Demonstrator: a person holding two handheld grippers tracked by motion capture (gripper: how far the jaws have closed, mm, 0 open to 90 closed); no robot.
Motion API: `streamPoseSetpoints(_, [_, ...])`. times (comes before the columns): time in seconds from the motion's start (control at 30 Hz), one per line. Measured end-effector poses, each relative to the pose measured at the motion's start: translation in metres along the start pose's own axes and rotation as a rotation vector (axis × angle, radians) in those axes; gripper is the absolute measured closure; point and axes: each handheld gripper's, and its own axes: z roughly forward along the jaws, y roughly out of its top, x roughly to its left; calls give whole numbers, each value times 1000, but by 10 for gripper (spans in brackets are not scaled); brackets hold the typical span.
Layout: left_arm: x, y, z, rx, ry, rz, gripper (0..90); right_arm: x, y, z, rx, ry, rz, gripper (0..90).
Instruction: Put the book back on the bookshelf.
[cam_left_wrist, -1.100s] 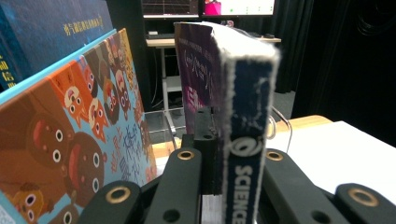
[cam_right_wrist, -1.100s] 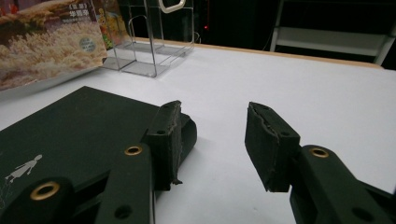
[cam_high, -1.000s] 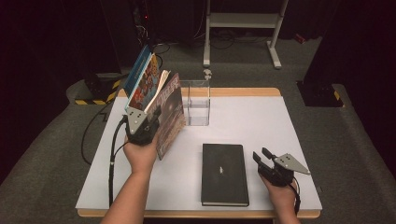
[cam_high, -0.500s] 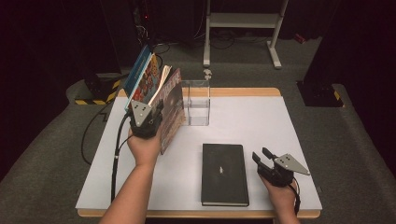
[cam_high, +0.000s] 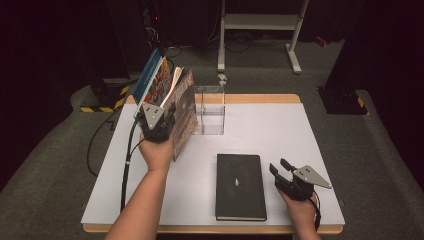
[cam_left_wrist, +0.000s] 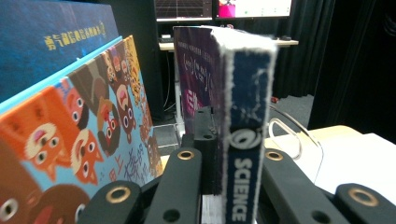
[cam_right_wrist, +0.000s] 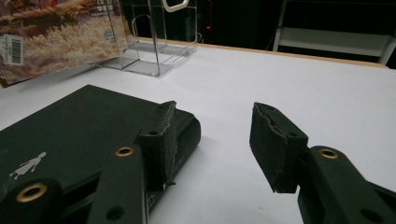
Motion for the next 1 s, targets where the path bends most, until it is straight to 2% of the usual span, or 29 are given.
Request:
streamPoseSetpoints(0.3, [-4, 1, 21, -12, 10, 6, 839, -2, 0, -1, -7, -3, 6, 507])
streamPoseSetpoints(0.57, [0, 3, 39, -15, 21, 22, 839, -4, -1, -2, -8, -7, 13, 508])
streamPoseSetpoints(0.7, [2, 1, 48, -10, 28, 18, 839, -5, -2, -2, -6, -5, 21, 508])
streamPoseSetpoints(0.83, [6, 3, 55, -14, 34, -12, 840, -5, -3, -2, -9, -5, 21, 510])
streamPoseSetpoints(1.0, [7, 2, 65, -20, 45, 1, 839, -5, -2, -3, -10, -7, 19, 512])
